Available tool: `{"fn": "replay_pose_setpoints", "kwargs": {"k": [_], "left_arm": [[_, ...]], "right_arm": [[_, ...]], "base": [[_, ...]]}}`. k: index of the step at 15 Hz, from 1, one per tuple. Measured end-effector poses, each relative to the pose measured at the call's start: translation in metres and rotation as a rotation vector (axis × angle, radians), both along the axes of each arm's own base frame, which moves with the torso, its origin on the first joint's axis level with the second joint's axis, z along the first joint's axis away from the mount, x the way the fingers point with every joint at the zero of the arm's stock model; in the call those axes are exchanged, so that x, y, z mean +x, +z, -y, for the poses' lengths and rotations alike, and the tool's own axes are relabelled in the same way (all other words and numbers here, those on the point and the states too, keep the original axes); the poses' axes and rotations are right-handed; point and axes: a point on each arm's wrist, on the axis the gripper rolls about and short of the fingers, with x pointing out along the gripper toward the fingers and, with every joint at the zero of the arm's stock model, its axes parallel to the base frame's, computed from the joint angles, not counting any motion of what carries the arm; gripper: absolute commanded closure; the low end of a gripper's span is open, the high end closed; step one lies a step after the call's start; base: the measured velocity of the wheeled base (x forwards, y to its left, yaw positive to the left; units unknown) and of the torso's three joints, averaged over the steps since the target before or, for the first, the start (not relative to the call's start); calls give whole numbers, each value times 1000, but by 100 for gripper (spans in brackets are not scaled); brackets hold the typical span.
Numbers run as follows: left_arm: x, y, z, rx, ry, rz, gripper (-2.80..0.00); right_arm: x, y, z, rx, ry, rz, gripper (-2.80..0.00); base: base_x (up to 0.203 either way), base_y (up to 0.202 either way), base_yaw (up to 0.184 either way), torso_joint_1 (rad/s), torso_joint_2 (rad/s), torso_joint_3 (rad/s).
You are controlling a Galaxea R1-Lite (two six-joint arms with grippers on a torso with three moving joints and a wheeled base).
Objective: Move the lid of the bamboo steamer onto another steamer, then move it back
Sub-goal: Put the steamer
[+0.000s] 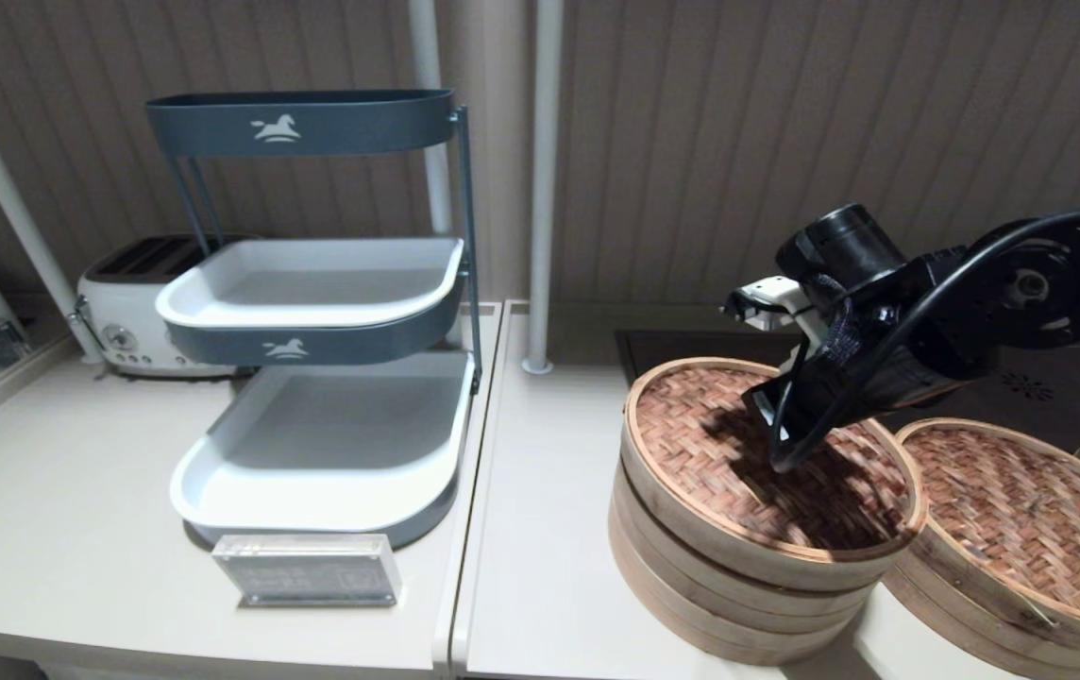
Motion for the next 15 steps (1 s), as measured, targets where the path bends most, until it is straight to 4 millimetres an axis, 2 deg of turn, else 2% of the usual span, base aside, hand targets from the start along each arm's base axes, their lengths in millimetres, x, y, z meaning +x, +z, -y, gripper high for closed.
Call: {"fn": "replay_pose_setpoints", "kwargs": {"k": [8,15], "left_arm": [[0,0,0,0,0,0,0],[0,0,0,0,0,0,0]], "right_arm": [[7,-1,-2,-1,-3,4,0],[0,-10,-4,-13,8,-33,0]], "base": [[0,0,0,0,0,0],[0,0,0,0,0,0]]}}
